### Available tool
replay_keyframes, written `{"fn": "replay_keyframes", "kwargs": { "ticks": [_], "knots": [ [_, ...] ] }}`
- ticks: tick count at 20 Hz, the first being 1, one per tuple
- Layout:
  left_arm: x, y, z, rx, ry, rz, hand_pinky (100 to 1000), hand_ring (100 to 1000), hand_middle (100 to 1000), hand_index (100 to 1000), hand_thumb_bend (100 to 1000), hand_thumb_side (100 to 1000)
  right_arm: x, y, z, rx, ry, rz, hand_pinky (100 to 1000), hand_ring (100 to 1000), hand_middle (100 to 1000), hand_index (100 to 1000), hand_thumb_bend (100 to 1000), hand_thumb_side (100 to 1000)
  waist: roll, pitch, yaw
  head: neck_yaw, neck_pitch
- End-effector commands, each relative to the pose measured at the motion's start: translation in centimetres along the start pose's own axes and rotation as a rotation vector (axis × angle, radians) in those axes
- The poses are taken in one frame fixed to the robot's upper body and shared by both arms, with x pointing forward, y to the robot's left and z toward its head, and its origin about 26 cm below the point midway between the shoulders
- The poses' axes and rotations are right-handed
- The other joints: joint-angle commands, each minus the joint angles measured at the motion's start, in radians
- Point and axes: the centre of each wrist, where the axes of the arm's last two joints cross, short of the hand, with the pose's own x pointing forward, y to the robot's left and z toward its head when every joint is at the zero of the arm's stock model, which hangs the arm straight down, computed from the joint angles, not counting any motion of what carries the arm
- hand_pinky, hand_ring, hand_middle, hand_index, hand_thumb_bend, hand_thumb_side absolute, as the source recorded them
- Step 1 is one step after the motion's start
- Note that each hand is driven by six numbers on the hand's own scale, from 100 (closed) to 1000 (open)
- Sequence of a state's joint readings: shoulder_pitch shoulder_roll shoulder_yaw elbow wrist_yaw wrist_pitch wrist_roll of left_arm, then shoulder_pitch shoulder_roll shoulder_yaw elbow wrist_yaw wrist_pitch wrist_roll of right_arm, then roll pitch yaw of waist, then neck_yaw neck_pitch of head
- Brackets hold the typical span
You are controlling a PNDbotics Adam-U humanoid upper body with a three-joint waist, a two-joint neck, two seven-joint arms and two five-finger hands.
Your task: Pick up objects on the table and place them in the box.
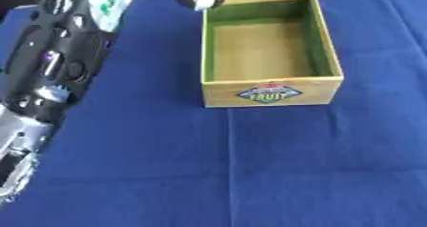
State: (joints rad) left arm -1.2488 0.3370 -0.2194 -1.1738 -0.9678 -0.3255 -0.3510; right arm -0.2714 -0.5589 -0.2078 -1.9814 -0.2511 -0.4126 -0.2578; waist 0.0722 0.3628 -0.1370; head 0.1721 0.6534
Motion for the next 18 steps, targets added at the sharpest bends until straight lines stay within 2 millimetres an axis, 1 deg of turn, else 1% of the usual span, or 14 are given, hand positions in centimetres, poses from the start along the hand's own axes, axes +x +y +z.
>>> {"fn": "replay_keyframes", "kwargs": {
  "ticks": [1, 3, 7, 9, 11, 14, 16, 17, 18],
  "knots": [
    [1.0, 0.3, -1.2, 0.029, -0.004, -0.019, 291, 457, 332, 531, 100, 252, 0.7, 0.0, -1.0, 0.021, -0.044, -0.012, 687, 678, 535, 773, 100, 1000, -0.006, -0.016, -0.006, 0.015, -0.013],
    [1.3, -0.6, -1.7, 0.021, -0.006, -0.02, 290, 457, 332, 530, 100, 254, 0.7, 0.1, -1.1, 0.021, -0.047, -0.017, 687, 678, 535, 773, 100, 1000, -0.006, -0.015, -0.01, 0.017, -0.016],
    [1.4, -1.3, -1.9, 0.019, -0.008, -0.027, 290, 459, 336, 535, 100, 261, 0.8, 0.1, -1.1, 0.02, -0.049, -0.02, 688, 678, 536, 773, 100, 1000, -0.006, -0.014, -0.012, 0.017, -0.018],
    [2.2, -3.0, -2.2, -0.013, -0.025, -0.005, 296, 463, 342, 540, 100, 258, 0.8, 0.2, -1.3, 0.017, -0.058, -0.03, 688, 677, 536, 773, 100, 1000, -0.008, -0.008, -0.018, 0.014, -0.028],
    [3.2, -4.3, -2.5, -0.037, -0.04, 0.001, 301, 467, 349, 548, 100, 261, 0.8, 0.3, -1.4, 0.016, -0.06, -0.035, 688, 677, 536, 773, 100, 1000, -0.009, -0.005, -0.019, 0.011, -0.03],
    [3.9, -5.4, -2.7, -0.072, -0.053, -0.022, 335, 485, 373, 575, 100, 246, 0.8, 0.2, -1.3, 0.014, -0.056, -0.034, 689, 677, 536, 773, 100, 1000, -0.009, -0.004, -0.018, 0.008, -0.029],
    [4.1, -5.9, -2.8, -0.091, -0.06, -0.043, 378, 510, 402, 610, 100, 264, 0.7, 0.2, -1.2, 0.013, -0.054, -0.033, 689, 677, 535, 773, 100, 1000, -0.008, -0.003, -0.018, 0.007, -0.029],
    [4.2, -6.1, -2.8, -0.099, -0.063, -0.054, 403, 526, 422, 638, 100, 271, 0.7, 0.2, -1.2, 0.013, -0.053, -0.033, 689, 677, 535, 773, 100, 1000, -0.008, -0.003, -0.017, 0.007, -0.029],
    [4.2, -6.2, -2.8, -0.11, -0.066, -0.067, 441, 557, 462, 674, 100, 287, 0.7, 0.2, -1.2, 0.013, -0.052, -0.032, 689, 677, 535, 773, 100, 1000, -0.008, -0.004, -0.016, 0.006, -0.029]
  ]
}}
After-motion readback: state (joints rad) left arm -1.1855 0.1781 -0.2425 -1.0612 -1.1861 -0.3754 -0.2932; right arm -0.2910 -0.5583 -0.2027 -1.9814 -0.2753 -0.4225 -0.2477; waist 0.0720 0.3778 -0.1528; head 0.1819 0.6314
